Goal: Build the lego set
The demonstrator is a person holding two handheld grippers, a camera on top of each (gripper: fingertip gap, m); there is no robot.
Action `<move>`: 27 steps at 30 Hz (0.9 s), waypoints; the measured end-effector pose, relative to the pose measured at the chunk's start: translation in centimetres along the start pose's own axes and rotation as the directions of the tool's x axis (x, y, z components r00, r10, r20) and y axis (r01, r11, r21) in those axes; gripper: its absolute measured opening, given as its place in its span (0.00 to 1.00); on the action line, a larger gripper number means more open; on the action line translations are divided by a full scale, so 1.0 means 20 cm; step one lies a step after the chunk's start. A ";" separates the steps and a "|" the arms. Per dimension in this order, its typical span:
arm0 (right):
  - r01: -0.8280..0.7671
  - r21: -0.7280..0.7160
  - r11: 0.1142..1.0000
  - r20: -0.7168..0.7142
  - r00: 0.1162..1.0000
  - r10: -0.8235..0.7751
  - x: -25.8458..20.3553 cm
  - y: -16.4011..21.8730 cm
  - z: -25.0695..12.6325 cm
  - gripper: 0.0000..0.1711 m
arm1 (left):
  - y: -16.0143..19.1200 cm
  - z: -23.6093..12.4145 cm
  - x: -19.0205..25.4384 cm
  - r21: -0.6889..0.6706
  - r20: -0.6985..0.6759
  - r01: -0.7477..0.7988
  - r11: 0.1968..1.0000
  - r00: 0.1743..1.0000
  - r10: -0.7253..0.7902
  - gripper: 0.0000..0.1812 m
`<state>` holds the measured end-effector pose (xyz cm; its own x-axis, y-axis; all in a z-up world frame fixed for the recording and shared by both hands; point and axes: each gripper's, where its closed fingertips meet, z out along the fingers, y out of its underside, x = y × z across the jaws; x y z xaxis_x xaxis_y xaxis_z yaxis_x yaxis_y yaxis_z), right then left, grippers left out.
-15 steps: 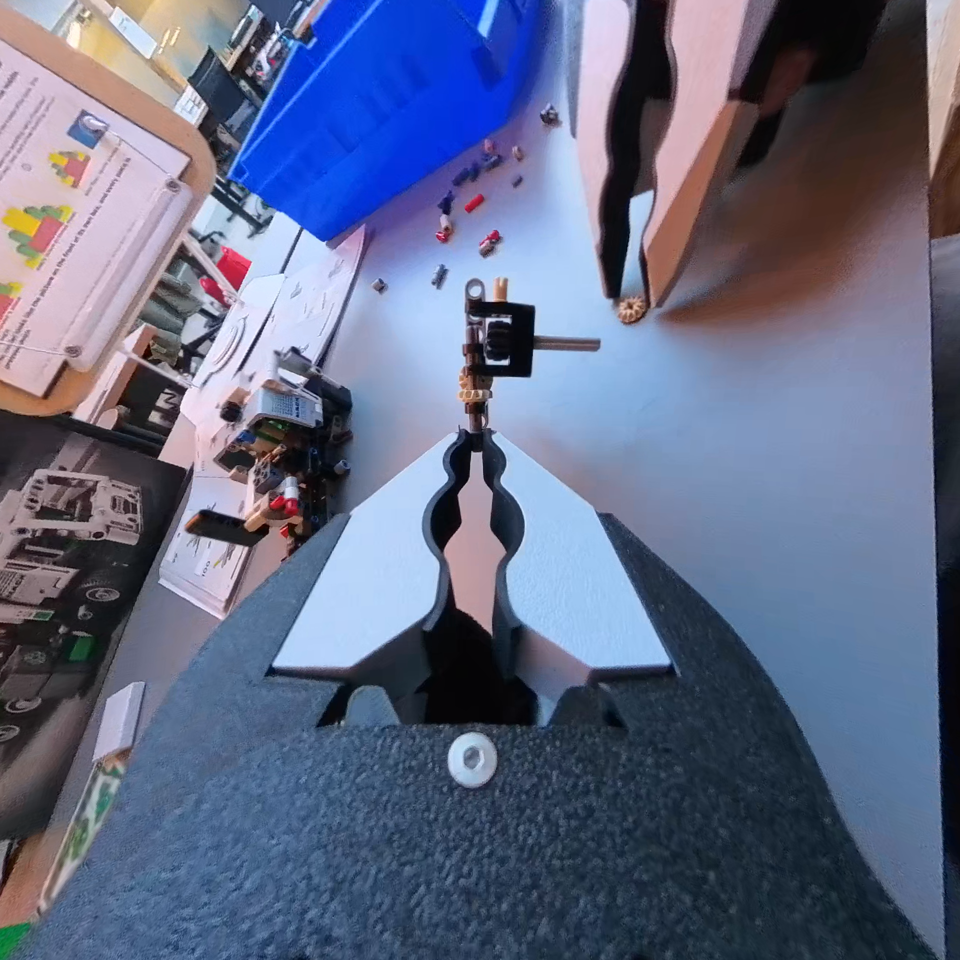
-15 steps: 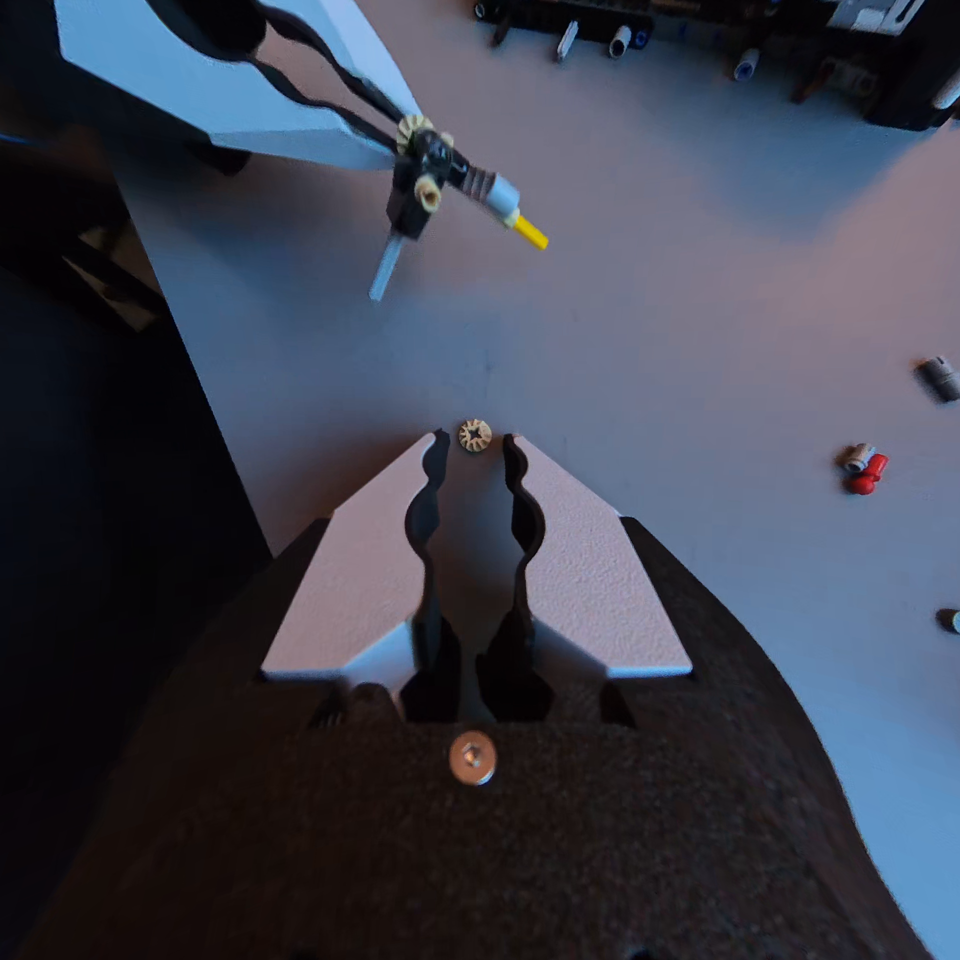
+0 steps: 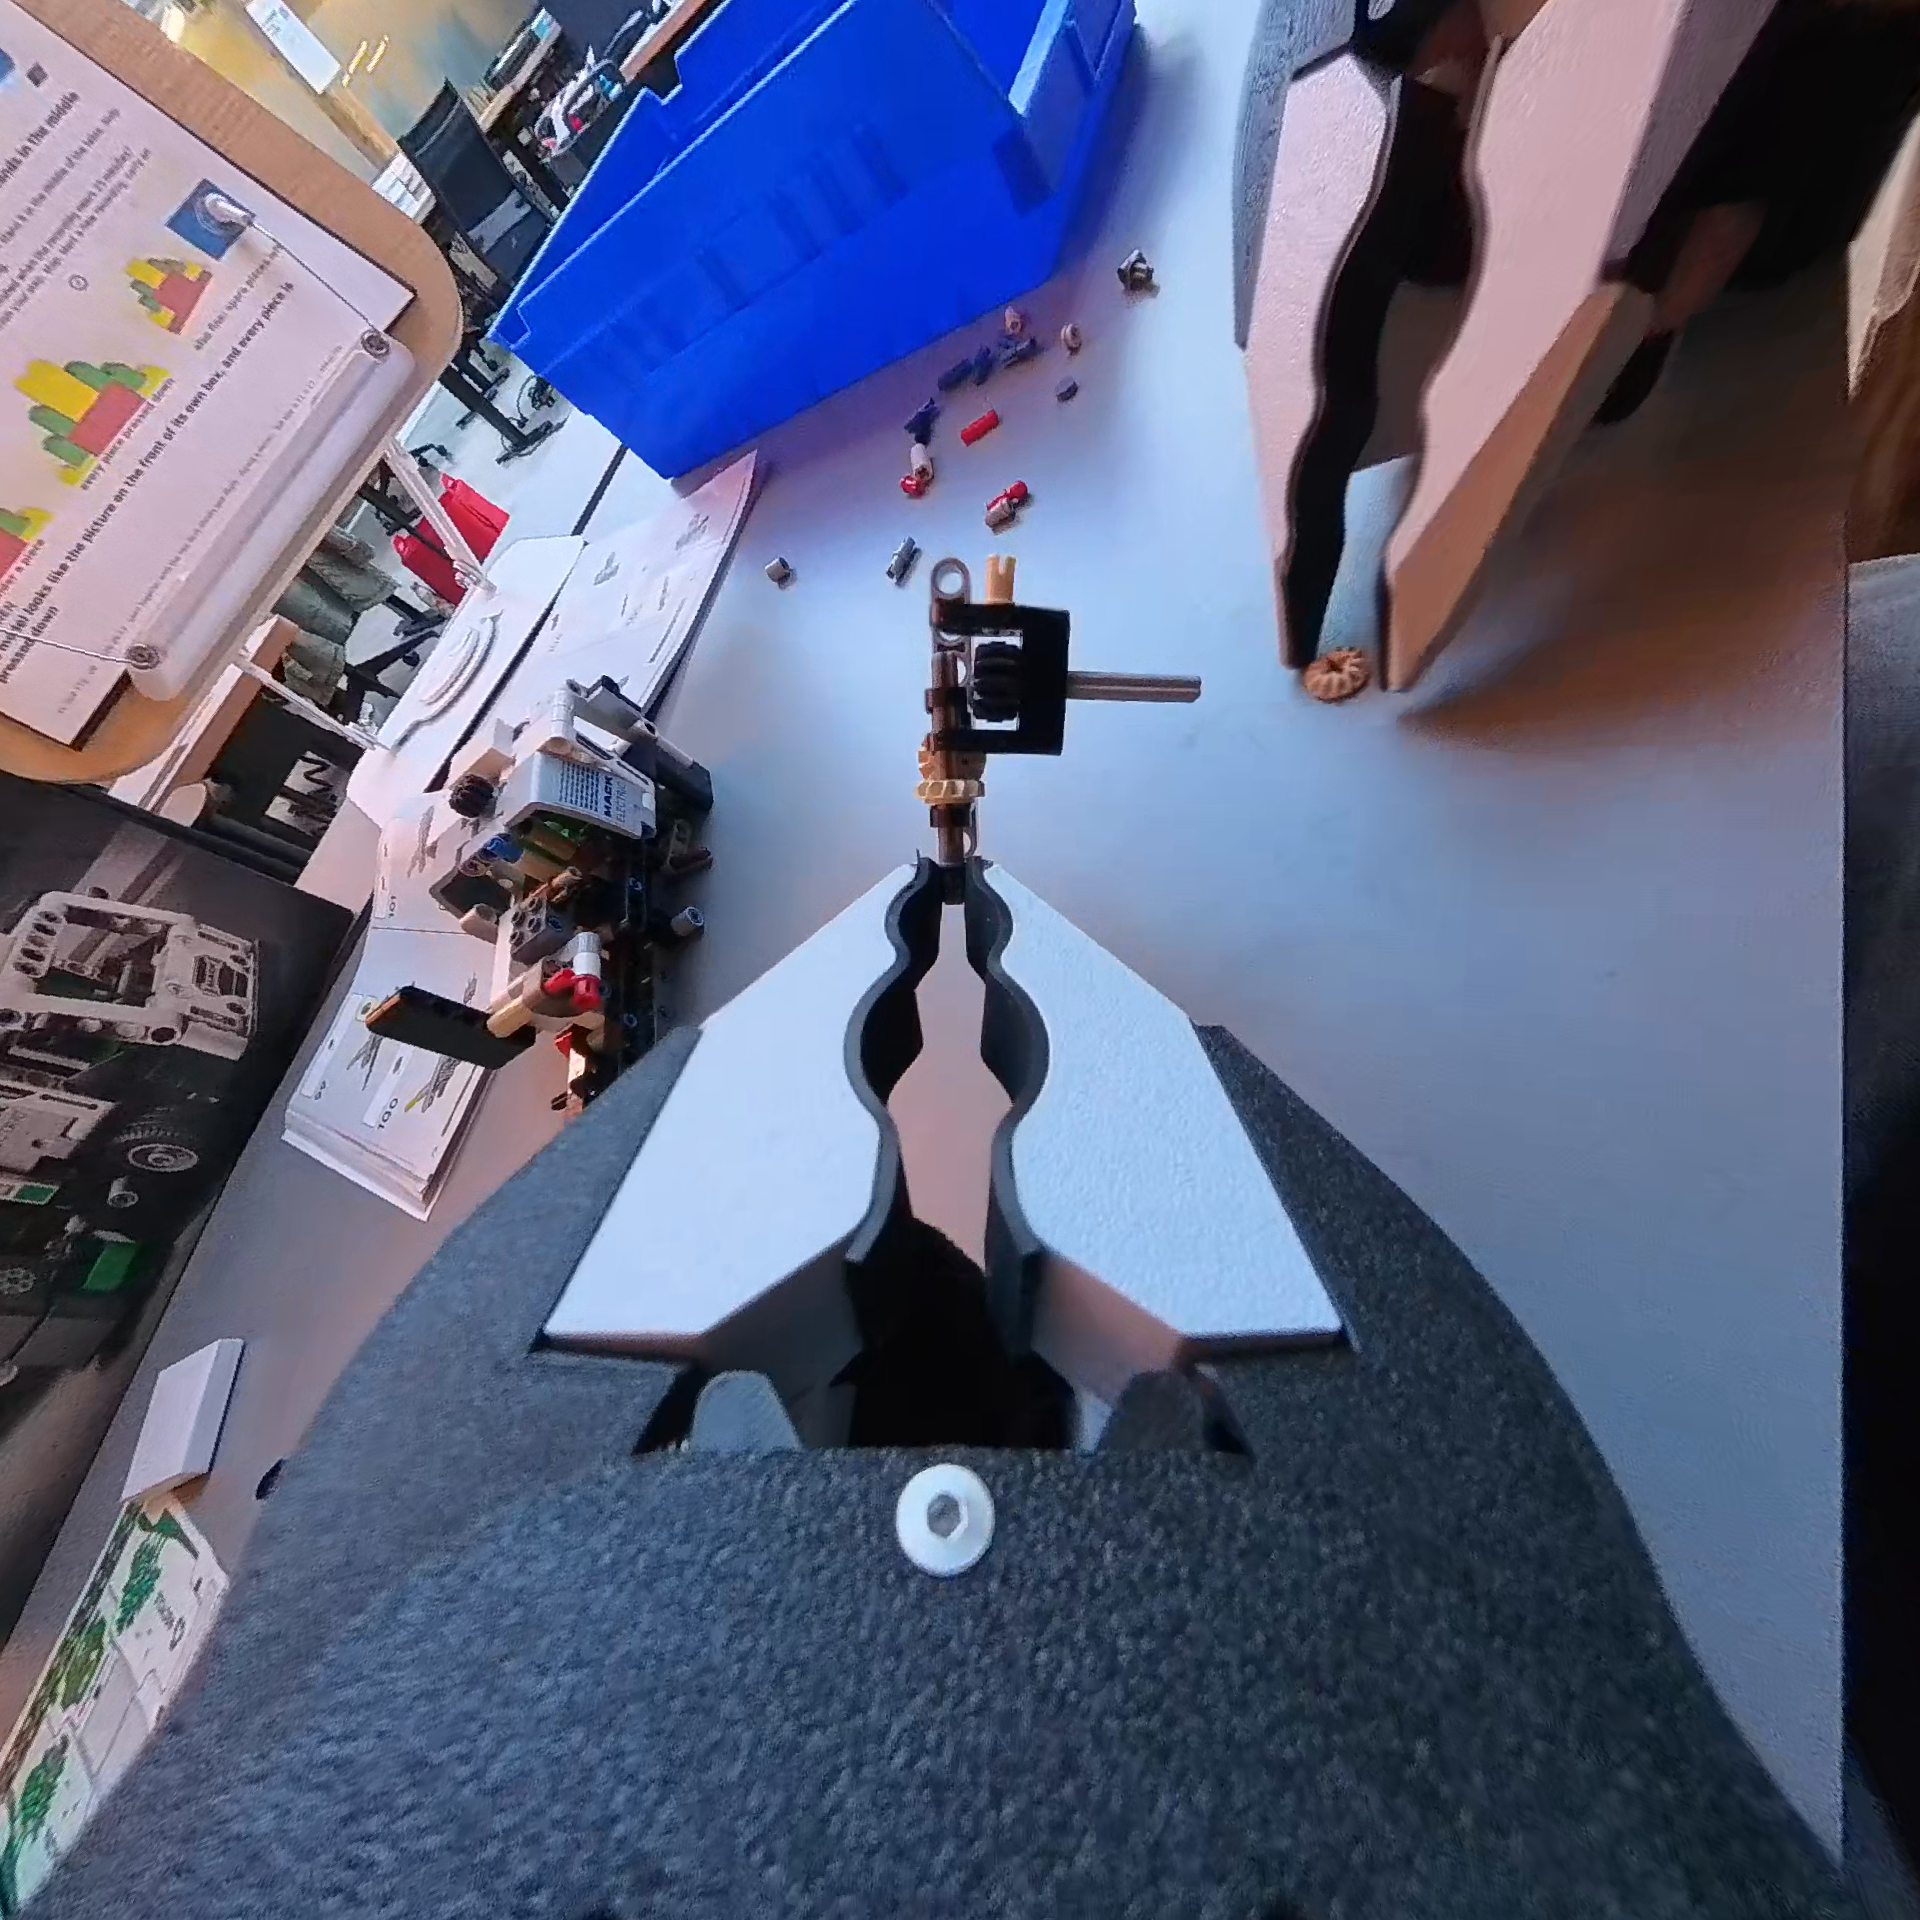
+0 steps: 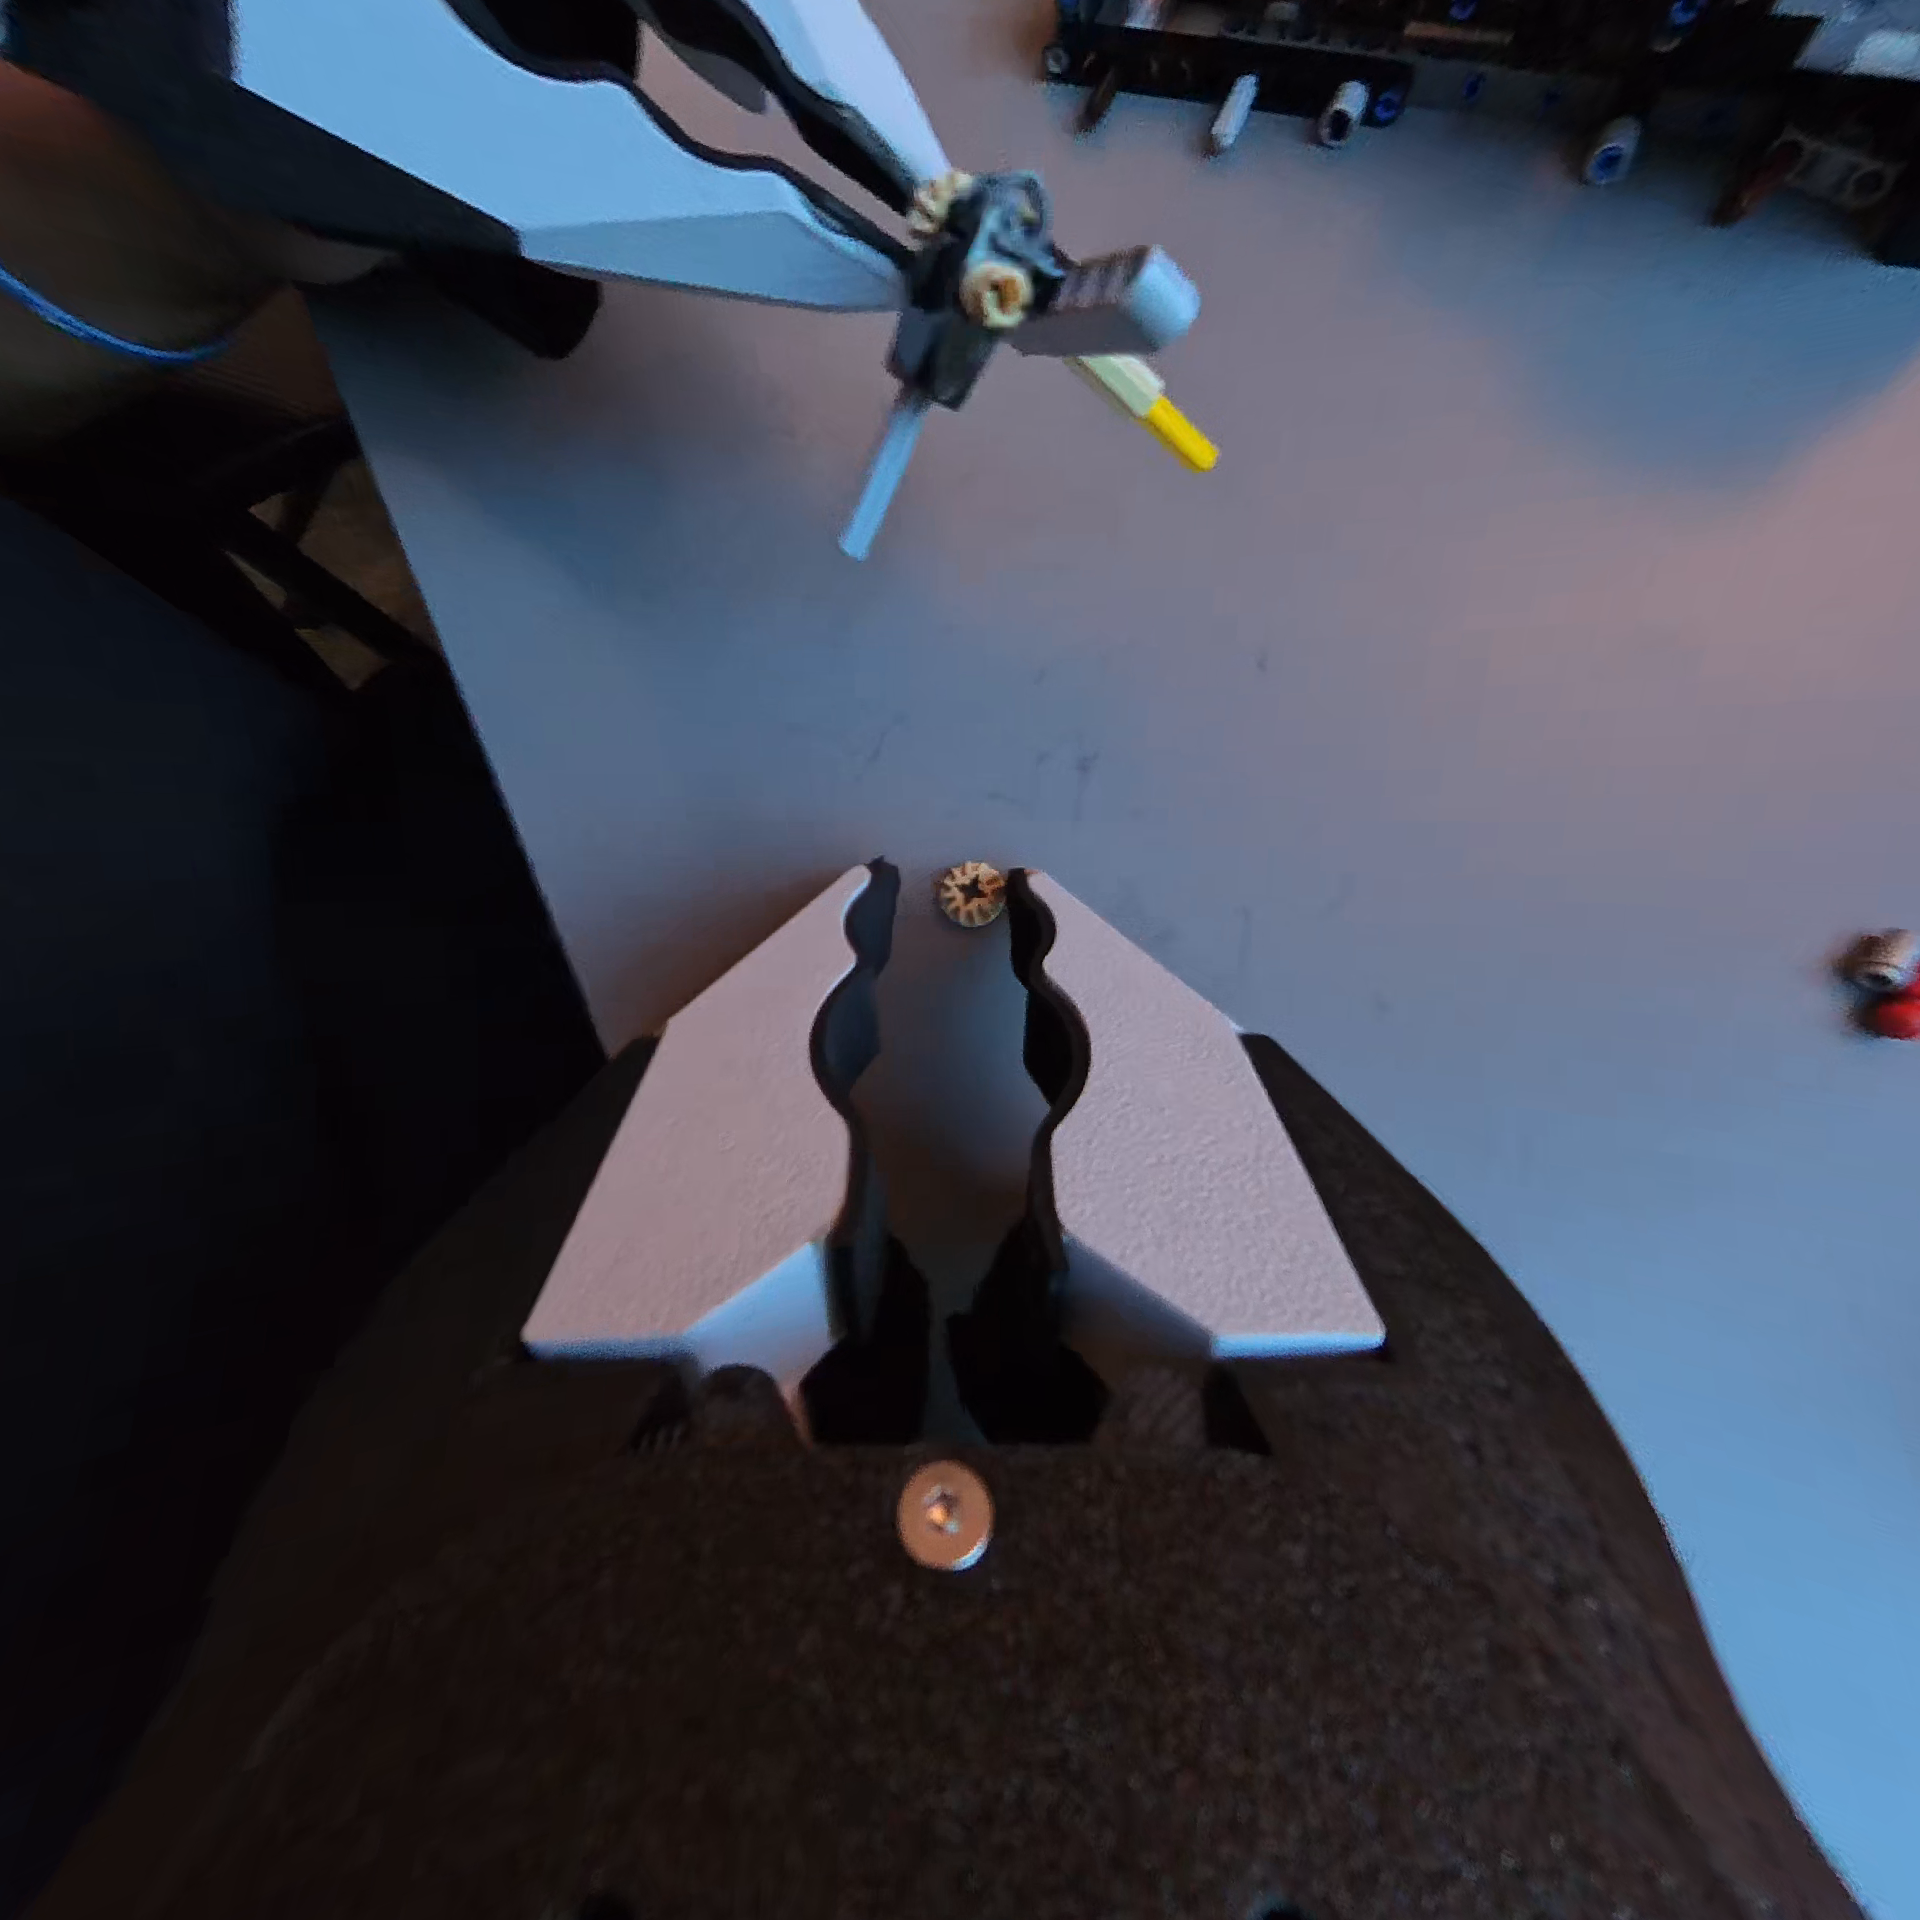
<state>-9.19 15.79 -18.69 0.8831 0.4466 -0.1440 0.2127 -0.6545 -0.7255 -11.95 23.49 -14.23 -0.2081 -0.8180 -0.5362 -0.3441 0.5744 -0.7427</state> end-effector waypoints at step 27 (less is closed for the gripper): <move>0.184 0.118 0.976 -0.072 0.982 -0.177 -0.33 0.01 -0.01 0.21 | 0.03 0.02 0.06 -0.051 -0.002 -0.115 0.992 0.993 0.115 0.01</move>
<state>-14.89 12.62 -17.68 0.8595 0.5099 0.0355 0.3210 -0.4845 -0.8138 -12.00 22.85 -15.49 -0.2481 -0.7468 -0.6171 -0.3640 0.6622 -0.6550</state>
